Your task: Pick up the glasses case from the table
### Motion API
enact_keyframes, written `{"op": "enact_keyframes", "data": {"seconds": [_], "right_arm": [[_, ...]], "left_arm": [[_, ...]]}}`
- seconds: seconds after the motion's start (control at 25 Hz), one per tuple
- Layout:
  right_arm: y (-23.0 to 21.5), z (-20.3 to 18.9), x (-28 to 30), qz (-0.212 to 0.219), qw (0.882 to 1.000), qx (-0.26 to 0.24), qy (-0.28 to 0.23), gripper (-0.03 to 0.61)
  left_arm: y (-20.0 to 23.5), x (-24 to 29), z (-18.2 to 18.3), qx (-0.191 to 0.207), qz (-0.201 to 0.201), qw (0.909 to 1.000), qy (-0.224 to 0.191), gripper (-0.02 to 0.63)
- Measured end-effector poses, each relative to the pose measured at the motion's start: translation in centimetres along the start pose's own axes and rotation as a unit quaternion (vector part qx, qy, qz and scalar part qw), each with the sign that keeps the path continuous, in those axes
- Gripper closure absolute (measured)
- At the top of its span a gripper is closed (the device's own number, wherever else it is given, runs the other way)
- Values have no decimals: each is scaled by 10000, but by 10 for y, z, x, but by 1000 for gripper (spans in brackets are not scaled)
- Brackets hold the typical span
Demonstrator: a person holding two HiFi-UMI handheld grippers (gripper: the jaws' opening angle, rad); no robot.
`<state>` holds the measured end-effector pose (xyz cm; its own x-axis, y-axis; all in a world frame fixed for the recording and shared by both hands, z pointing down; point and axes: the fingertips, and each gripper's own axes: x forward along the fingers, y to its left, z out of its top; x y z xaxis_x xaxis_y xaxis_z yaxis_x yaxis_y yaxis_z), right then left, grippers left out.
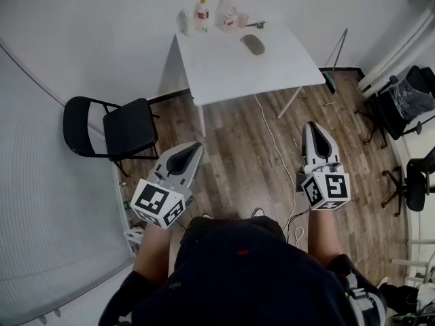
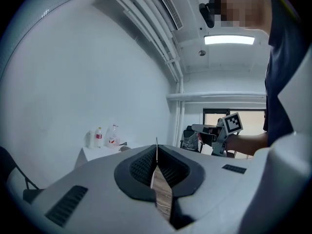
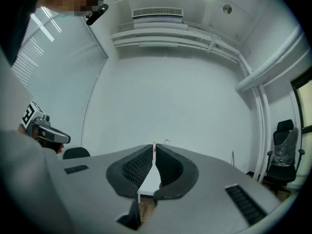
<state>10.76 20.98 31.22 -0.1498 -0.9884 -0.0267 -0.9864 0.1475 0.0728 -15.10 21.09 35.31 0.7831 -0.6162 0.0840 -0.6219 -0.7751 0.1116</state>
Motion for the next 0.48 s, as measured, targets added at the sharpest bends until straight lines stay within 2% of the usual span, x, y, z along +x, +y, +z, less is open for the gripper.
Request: {"op": "enact_keyframes", "data": {"seconds": [0.16, 0.28, 0.48], "right_arm": [[37, -4, 3, -21, 10000, 33, 7, 545], [60, -14, 9, 56, 9999, 7, 106, 545], [66, -14, 27, 54, 9999, 33, 115, 545]], "left_arm": [[22, -25, -11, 150, -38, 9998, 129, 591], [36, -34, -11, 164, -43, 9998, 61, 591], [54, -27, -9, 162, -117, 9998, 75, 591]]}}
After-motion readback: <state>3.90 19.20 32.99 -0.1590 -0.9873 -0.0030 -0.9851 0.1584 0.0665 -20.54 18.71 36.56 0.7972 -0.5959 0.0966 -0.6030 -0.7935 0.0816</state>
